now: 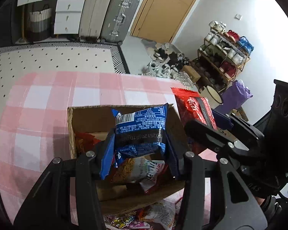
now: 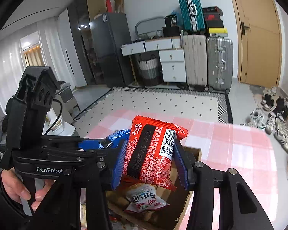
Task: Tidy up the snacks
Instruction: 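Open both grippers over the box to drop the blue and red packs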
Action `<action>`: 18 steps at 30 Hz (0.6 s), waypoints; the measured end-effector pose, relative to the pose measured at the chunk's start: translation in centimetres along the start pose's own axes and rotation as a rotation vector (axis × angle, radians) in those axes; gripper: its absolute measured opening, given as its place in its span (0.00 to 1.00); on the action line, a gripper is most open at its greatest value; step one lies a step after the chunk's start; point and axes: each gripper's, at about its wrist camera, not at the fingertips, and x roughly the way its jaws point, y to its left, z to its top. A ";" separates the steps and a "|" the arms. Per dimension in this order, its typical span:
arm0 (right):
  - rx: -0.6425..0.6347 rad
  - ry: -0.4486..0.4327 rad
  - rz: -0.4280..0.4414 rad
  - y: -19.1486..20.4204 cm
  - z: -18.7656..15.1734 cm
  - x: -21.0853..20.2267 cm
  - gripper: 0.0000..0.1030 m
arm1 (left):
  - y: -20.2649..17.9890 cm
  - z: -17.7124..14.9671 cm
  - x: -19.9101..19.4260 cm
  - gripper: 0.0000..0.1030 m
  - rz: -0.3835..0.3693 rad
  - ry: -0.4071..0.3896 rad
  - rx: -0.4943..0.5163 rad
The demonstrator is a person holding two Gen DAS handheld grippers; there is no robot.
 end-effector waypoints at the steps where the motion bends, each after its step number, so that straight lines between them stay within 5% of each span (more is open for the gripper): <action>1: -0.001 0.005 0.003 -0.1 -0.4 0.2 0.47 | 0.2 0.0 0.6 0.45 0.012 0.013 -0.005; 7: -0.015 0.012 0.003 -0.9 -1.4 0.5 0.61 | 1.7 0.0 3.2 0.57 0.037 0.041 -0.020; 10: -0.022 -0.005 0.009 -0.8 -1.6 -0.3 0.62 | 1.6 -0.3 2.4 0.79 0.038 0.018 -0.027; 18: -0.041 -0.088 0.016 0.5 -1.3 -5.6 0.70 | -0.3 -1.8 -3.0 0.79 0.051 -0.039 -0.020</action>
